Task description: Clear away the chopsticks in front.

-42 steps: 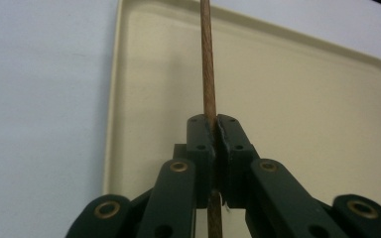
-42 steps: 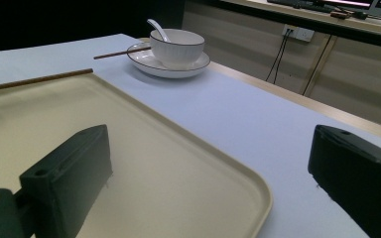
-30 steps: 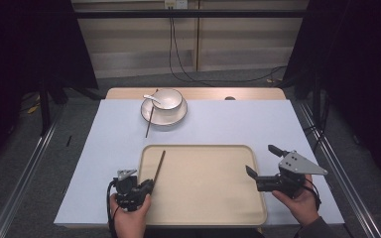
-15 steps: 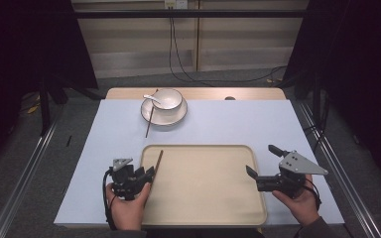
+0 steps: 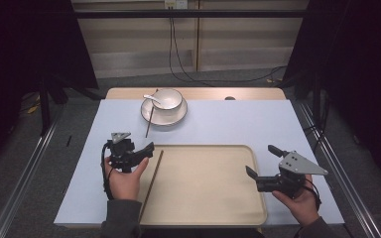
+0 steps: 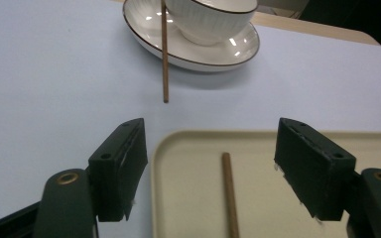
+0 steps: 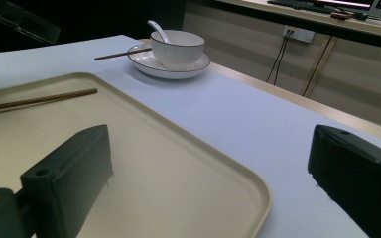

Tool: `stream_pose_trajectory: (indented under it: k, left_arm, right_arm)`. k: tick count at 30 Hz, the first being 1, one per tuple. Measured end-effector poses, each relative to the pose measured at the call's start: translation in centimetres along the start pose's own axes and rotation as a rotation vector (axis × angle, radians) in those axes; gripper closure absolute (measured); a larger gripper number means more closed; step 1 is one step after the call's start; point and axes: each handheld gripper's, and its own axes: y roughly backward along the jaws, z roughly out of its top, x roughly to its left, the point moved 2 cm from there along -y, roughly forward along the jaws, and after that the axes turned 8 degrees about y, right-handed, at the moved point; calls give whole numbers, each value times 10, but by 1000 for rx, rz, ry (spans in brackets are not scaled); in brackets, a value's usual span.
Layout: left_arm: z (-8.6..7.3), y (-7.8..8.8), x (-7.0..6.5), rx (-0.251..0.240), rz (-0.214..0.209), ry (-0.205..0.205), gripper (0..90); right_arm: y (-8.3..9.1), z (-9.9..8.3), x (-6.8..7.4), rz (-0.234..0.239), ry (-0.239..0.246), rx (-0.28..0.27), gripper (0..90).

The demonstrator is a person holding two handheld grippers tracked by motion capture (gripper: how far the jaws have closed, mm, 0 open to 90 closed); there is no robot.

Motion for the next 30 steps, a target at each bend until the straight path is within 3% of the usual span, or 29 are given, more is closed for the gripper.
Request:
stream_pose_trajectory:
  k: [3,8,13,20,27,30]
  left_arm:
    - [11,-8,2,-11,-22,-15,269]
    - [32,-21,5,-32,4,-53,227]
    - [46,-34,9,-53,8,-60,183]
    - [58,-54,16,-58,28,-64,136]
    - [69,-89,26,-47,34,-82,104]
    - [72,-97,29,-40,40,-85,104]
  right_arm:
    - [0,0,0,-1,0,1,30]
    - [0,0,0,-9,-4,-1,30]
    - [0,0,-1,-5,-4,-3,30]
    - [0,0,0,-5,-2,-2,30]
    - [2,0,-1,5,0,-8,33]
    - [2,0,-2,-2,-7,-11,33]
